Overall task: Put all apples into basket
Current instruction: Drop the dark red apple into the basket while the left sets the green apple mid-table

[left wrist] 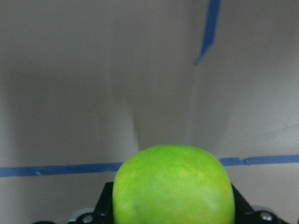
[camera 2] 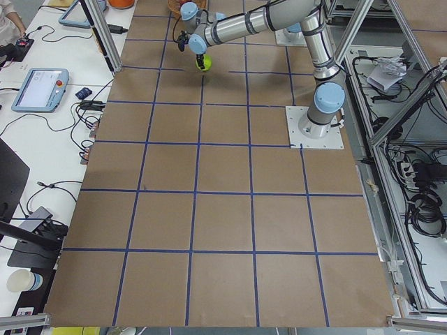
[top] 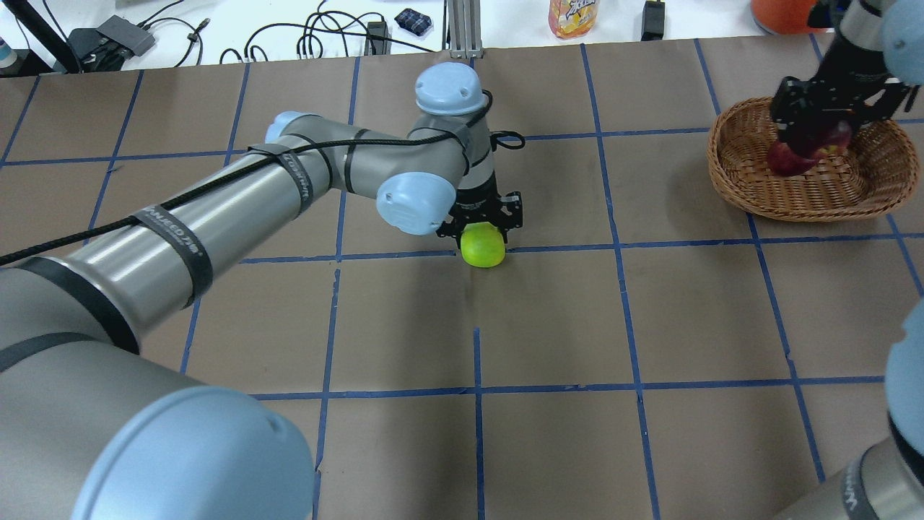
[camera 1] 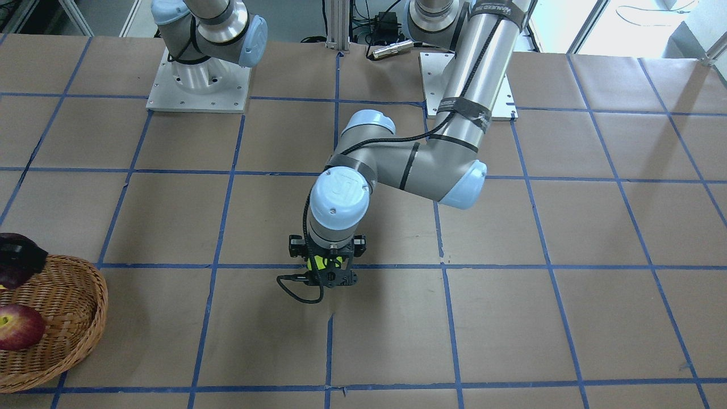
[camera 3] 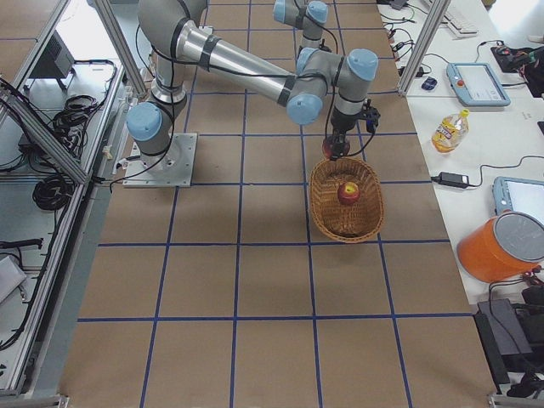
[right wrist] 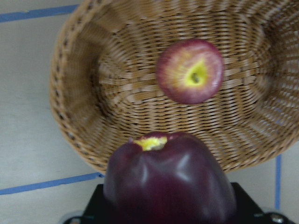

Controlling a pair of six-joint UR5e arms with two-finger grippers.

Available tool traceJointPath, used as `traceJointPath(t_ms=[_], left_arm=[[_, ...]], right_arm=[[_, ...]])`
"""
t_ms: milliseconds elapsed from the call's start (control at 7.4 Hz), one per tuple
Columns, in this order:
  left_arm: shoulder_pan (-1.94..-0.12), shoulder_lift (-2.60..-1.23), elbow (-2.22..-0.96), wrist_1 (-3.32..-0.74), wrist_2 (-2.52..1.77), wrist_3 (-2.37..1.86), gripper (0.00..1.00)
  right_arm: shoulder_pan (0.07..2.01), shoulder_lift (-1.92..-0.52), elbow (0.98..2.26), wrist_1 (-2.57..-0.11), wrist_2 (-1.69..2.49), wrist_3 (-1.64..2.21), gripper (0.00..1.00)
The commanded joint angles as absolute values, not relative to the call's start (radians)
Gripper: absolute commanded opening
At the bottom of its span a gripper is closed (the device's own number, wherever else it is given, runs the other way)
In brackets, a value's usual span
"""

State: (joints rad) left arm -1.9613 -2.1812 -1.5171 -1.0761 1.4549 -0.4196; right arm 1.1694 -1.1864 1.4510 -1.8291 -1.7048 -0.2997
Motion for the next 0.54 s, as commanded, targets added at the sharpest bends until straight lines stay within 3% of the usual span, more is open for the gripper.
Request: traceJointPath(t_ms=[0, 270, 405], left_arm=[[-1.993, -2.200, -1.507, -1.006, 1.479, -0.439, 0.03], [-1.938, -2.175, -1.502, -1.009, 1.491, -0.353, 0.06], [-1.898, -2.172, -1.508, -1.014, 1.486, -0.321, 0.13]], right_arm=[[1.040, -1.133, 1.453, -1.940, -1.710, -0.520, 0.00], [1.037, -1.027, 1.454, -2.102, -1.709, -0.523, 0.00], [1.037, -0.991, 1.453, -2.161, -1.704, -0.523, 0.00]])
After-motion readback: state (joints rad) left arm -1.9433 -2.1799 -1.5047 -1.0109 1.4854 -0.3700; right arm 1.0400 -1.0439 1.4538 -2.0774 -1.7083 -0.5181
